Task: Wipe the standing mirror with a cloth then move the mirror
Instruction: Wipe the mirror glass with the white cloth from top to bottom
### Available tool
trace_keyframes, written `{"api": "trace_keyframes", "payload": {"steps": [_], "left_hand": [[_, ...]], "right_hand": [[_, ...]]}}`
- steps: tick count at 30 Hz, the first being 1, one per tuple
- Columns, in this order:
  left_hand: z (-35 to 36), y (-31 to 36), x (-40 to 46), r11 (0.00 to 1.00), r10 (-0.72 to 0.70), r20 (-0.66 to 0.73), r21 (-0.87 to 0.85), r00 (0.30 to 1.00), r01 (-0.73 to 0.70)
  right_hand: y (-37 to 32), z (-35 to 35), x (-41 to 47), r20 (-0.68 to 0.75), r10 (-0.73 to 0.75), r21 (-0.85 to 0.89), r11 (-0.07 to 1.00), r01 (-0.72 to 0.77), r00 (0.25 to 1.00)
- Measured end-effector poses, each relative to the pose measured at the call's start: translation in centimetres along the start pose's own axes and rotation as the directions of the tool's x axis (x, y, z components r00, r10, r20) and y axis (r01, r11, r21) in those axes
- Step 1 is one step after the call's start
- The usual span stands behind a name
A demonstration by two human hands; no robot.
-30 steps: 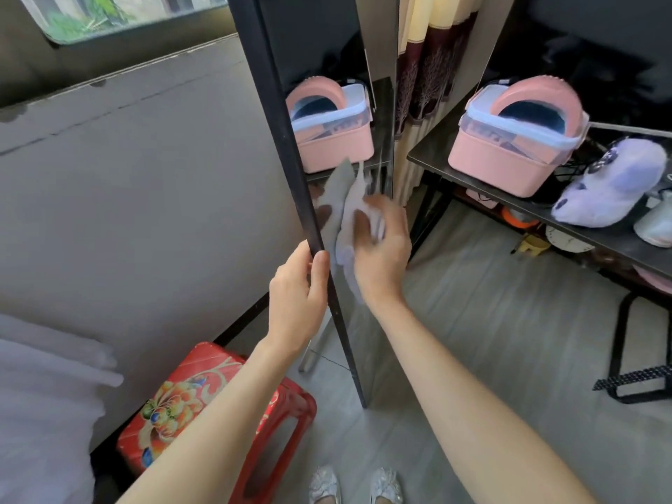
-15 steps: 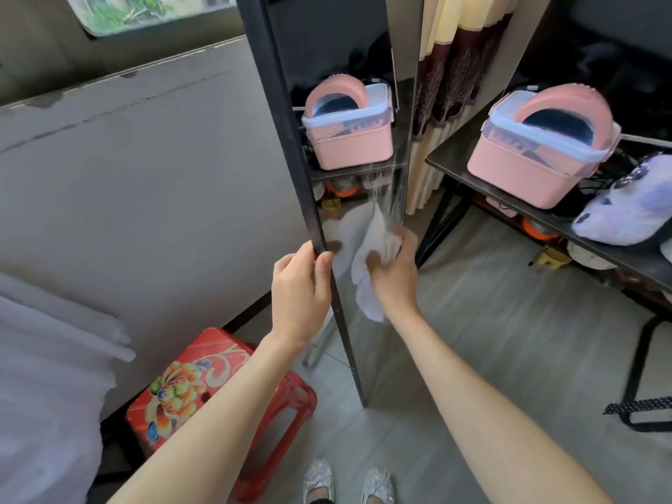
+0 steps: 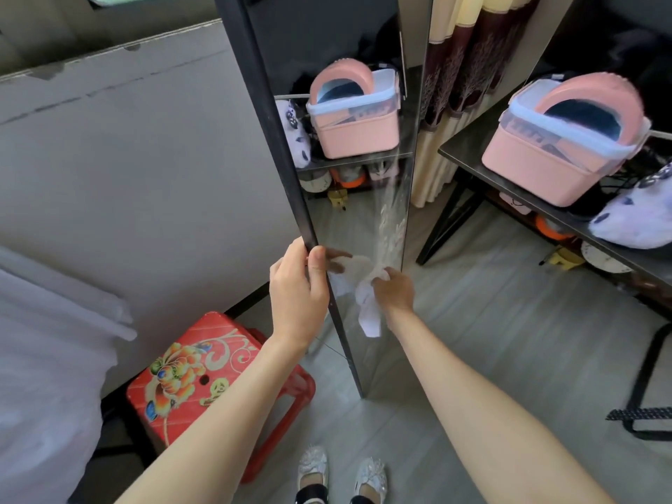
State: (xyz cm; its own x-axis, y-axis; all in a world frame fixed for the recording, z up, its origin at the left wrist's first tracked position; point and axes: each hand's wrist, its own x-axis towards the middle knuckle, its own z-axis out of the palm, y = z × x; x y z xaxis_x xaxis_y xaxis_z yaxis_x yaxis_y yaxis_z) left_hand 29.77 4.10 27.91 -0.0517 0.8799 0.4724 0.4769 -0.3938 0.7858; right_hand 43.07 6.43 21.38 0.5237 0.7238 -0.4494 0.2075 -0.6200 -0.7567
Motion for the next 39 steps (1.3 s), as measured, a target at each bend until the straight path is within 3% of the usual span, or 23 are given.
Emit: {"api": "trace_keyframes", "payload": {"steps": [2, 5, 8, 10, 11, 12, 14, 16, 18, 20, 22, 24, 26, 28, 29, 30, 32, 34, 36, 39], "left_hand": [[0.2, -0.4, 0.0, 1.0, -0.019, 0.009, 0.003, 1.0, 0.019], [0.6, -0.3, 0.3, 0.999, -0.021, 0.022, 0.027, 1.0, 0.02], [0.9, -0.1, 0.3, 1.0, 0.001, 0.024, 0.024, 1.0, -0.001], [0.8, -0.2, 0.3, 1.0, 0.006, 0.014, 0.012, 1.0, -0.006], [0.7, -0.3, 0.4, 1.0, -0.002, 0.013, 0.015, 1.0, 0.001], [0.5, -0.4, 0.5, 1.0, -0.011, 0.013, 0.018, 1.0, 0.011], [0.2, -0.6, 0.5, 1.0, -0.022, 0.021, 0.02, 1.0, 0.022], [0.0, -0.7, 0.3, 1.0, -0.005, 0.027, 0.016, 1.0, 0.005], [0.1, -0.8, -0.1, 1.0, 0.007, 0.014, 0.013, 1.0, -0.008], [0.2, -0.9, -0.2, 1.0, -0.003, 0.016, 0.017, 1.0, 0.003], [0.3, -0.8, 0.1, 0.999, -0.02, 0.022, 0.027, 1.0, 0.019], [0.4, -0.4, 0.4, 0.999, -0.024, 0.025, 0.025, 0.999, 0.023], [0.5, 0.0, 0.5, 1.0, -0.003, 0.027, 0.024, 1.0, 0.003], [0.7, 0.2, 0.4, 1.0, 0.001, 0.03, 0.025, 1.0, -0.002], [0.7, 0.2, 0.3, 1.0, -0.016, 0.032, 0.02, 0.999, 0.016], [0.6, 0.2, 0.3, 0.999, -0.041, 0.036, 0.015, 0.999, 0.04], [0.2, -0.1, 0.3, 0.997, -0.072, 0.043, 0.017, 0.996, 0.071], [-0.3, -0.2, 0.2, 0.998, -0.064, 0.058, 0.021, 0.996, 0.063], [-0.5, -0.4, 0.0, 0.998, -0.048, 0.082, 0.04, 0.995, 0.045], [-0.5, -1.1, -0.3, 0.985, -0.013, 0.13, 0.17, 0.991, -0.009]], "right_hand": [[-1.0, -1.1, -0.6, -0.105, -0.042, 0.179, 0.982, 0.061, 0.994], [-4.9, -3.1, -1.6, -0.3, -0.288, 0.261, 0.892, 0.368, 0.91], [-8.5, -3.3, -2.4, -0.476, -0.578, 0.158, 0.685, 0.711, 0.663], [-9.1, -2.4, -2.1, -0.476, -0.678, 0.103, 0.59, 0.801, 0.561], [-8.8, -1.8, -1.7, -0.45, -0.668, 0.121, 0.612, 0.782, 0.592], [-8.2, -1.3, -1.2, -0.417, -0.597, 0.188, 0.681, 0.707, 0.686], [-6.3, -0.9, 0.4, -0.254, -0.341, 0.295, 0.864, 0.408, 0.905], [-4.2, -1.1, 1.7, -0.041, -0.094, 0.238, 0.966, 0.101, 0.995], [-2.9, -1.6, 2.1, -0.005, 0.017, 0.132, 0.991, -0.016, 1.0], [-3.0, -2.2, 1.6, -0.142, 0.014, 0.173, 0.985, 0.011, 0.99], [-4.5, -2.9, 0.9, -0.264, -0.095, 0.226, 0.961, 0.157, 0.96], [-6.8, -3.7, 0.3, -0.333, -0.271, 0.312, 0.872, 0.376, 0.903], [-9.3, -4.0, -0.6, -0.435, -0.465, 0.267, 0.751, 0.604, 0.771], [-10.8, -3.6, -0.9, -0.472, -0.573, 0.231, 0.654, 0.721, 0.67], [-10.8, -3.1, -0.7, -0.467, -0.577, 0.235, 0.65, 0.723, 0.67], [-10.4, -2.7, -0.2, -0.442, -0.547, 0.245, 0.689, 0.682, 0.711], [-8.3, -2.3, 1.4, -0.276, -0.394, 0.211, 0.865, 0.455, 0.877], [-5.3, -2.6, 2.9, -0.02, -0.225, -0.011, 0.974, 0.224, 0.974], [-2.8, -3.1, 2.9, 0.118, -0.1, -0.181, 0.976, 0.121, 0.988], [-0.7, -3.2, 2.6, 0.086, -0.033, -0.147, 0.988, 0.045, 0.996]]}}
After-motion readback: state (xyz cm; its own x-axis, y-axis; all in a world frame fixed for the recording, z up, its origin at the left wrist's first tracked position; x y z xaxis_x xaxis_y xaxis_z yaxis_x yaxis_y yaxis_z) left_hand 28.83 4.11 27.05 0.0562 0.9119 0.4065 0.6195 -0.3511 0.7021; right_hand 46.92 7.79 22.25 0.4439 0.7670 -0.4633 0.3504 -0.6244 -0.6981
